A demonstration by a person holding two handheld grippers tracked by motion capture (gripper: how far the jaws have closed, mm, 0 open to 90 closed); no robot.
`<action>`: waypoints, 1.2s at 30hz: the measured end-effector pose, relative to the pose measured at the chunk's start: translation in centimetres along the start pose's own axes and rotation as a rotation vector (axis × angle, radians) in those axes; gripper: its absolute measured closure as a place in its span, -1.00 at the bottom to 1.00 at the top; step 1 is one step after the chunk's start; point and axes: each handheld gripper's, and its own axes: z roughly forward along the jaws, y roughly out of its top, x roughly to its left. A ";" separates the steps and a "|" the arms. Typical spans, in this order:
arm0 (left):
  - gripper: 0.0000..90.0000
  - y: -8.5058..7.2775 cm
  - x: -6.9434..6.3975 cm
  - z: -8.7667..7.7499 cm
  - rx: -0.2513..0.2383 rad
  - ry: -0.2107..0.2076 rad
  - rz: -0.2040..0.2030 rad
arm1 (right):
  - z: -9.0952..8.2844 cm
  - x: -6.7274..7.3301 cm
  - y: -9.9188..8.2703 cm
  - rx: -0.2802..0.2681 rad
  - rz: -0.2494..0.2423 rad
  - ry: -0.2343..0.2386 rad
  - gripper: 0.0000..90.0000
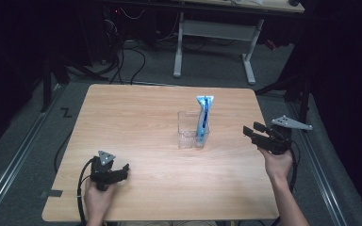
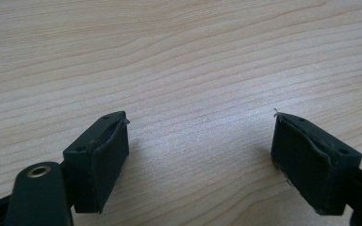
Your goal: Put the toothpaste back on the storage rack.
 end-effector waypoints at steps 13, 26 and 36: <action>-0.56 0.0 0.0 0.0 0.000 0.000 0.000 | -0.3 -0.5 -1.0 0.010 0.024 -0.019 0.00; -0.56 0.0 0.0 0.0 0.000 0.001 0.000 | -0.3 -1.8 -2.6 0.008 0.052 -0.050 -0.01; -0.56 0.1 0.0 0.1 -0.001 0.004 -0.005 | 0.5 -2.8 -5.0 0.030 0.055 -0.071 -0.01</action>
